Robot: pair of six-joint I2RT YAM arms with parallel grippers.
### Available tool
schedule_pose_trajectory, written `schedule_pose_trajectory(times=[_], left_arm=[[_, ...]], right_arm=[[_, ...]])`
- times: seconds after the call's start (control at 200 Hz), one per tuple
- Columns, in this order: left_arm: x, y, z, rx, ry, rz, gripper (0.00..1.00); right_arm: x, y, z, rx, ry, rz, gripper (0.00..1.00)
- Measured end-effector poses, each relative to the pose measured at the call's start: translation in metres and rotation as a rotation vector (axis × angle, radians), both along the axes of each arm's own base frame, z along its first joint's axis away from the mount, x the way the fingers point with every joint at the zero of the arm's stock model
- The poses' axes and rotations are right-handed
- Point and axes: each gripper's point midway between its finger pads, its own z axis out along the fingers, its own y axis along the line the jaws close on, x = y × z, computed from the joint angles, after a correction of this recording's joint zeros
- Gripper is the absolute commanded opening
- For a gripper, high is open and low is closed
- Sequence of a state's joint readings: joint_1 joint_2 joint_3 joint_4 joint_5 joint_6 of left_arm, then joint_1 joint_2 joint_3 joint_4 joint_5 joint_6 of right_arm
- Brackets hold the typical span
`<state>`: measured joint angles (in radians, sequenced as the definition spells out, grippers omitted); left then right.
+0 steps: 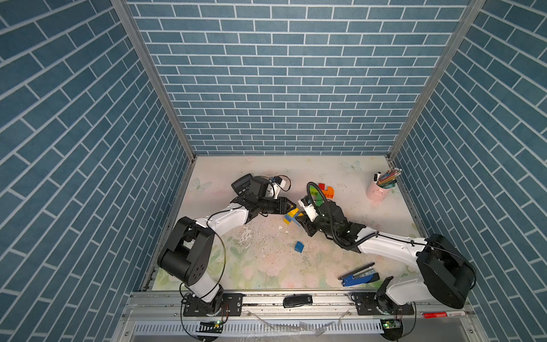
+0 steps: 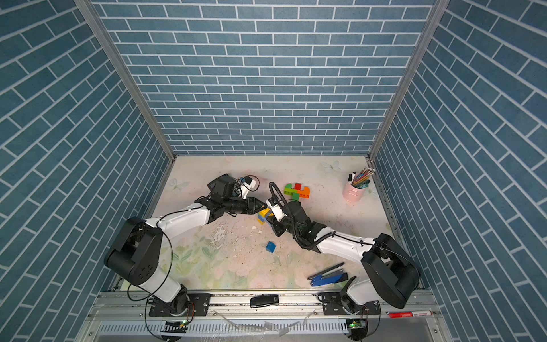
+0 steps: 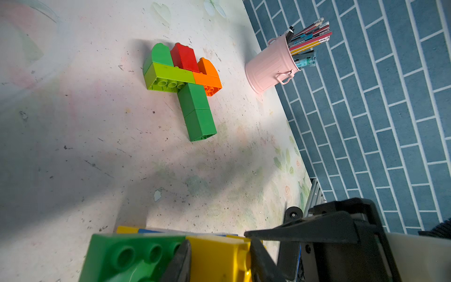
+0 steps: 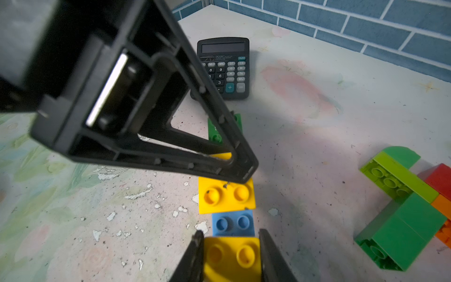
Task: Assemble a fork with lego
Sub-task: Assemble the lego brick with the lego brick.
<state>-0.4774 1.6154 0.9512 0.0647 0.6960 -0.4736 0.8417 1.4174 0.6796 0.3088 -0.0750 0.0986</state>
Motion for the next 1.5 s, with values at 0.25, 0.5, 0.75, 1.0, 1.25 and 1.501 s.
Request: schedule_pose_trajectory(times=[0.25,0.5,0.75,1.0,1.25,1.501], left_arm=[[0.004,0.003,0.001,0.008,-0.009,0.019,0.4],[0.004,0.004,0.001,0.01,-0.01,0.022,0.4],[0.005,0.004,0.001,0.011,-0.014,0.024,0.4],[0.007,0.008,0.001,0.02,-0.019,0.036,0.38],[0.011,0.012,0.001,0.025,-0.023,0.054,0.38],[0.011,0.014,0.002,0.029,-0.027,0.057,0.38]], right_arm=[[-0.003,-0.003,-0.003,0.008,0.042,-0.022,0.99],[-0.004,-0.007,0.025,0.056,0.006,-0.034,0.99],[0.015,-0.031,0.055,0.214,0.074,-0.178,0.98],[0.02,-0.03,0.068,0.449,0.325,-0.239,0.98],[0.02,-0.028,0.044,0.648,0.558,-0.294,0.98],[0.018,-0.026,0.013,0.757,0.718,-0.348,0.98]])
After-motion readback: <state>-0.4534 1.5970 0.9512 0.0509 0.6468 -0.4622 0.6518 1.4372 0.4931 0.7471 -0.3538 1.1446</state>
